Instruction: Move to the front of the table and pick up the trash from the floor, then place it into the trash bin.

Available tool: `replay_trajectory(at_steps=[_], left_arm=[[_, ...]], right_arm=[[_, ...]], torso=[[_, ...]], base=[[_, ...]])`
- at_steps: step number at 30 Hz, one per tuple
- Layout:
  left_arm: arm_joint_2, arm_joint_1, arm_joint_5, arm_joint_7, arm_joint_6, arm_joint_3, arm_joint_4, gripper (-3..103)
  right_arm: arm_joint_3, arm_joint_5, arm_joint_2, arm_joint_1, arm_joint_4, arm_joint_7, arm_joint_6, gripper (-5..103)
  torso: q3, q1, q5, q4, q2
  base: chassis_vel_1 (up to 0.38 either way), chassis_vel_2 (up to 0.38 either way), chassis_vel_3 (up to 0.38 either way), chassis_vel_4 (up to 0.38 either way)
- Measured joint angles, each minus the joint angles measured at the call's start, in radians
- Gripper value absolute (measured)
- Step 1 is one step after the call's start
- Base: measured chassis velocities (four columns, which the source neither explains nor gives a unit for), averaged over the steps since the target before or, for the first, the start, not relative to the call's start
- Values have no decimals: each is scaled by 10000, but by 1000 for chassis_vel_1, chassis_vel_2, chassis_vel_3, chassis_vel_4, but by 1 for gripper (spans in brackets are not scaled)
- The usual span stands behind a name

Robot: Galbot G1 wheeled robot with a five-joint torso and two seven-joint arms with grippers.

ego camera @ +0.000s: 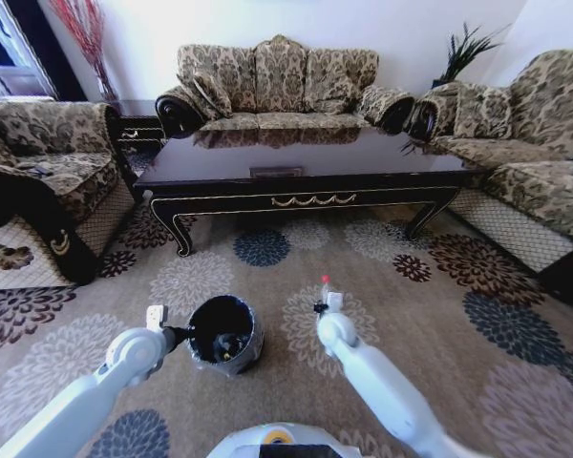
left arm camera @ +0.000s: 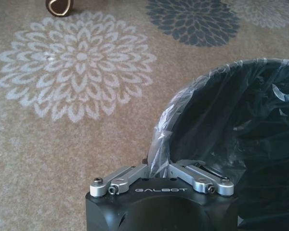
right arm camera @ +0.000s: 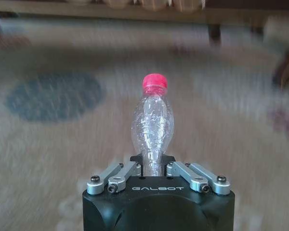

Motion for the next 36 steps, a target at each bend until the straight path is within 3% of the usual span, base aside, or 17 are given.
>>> replay_trajectory(at_steps=[1, 6, 11, 24, 36], left_arm=[[-10, -39, 4, -2, 0, 90, 7, 0], [-69, -455, 21, -39, 1, 720, 103, 0], [-198, -1019, 26, -99, 1, 1438, 201, 0], [-758, -2759, -39, -306, -3, 3340, 913, 0], [-1399, -3805, -162, -581, -2, 4601, 1149, 0]], right_arm=[[36, -704, -274, -246, 343, -509, 269, 18], [111, -1342, -636, -884, 1555, -994, 680, 18], [68, -1116, -675, -1359, 2522, -1205, 848, 18], [504, -346, -934, -2682, 4580, -3106, 1502, 18], [-37, -150, -953, -3052, 4850, -3663, 1899, 18]], torso=[[0, 0, -1, 1, 0], [0, -1, 0, 5, 0], [0, 0, -1, 3, 0], [0, 0, -1, 3, 0], [1, 1, -1, 3, 0]], base=[[0, 0, 0, 0], [0, 0, 0, 0], [0, 0, 0, 0], [0, 0, 0, 0], [0, 0, 0, 0]])
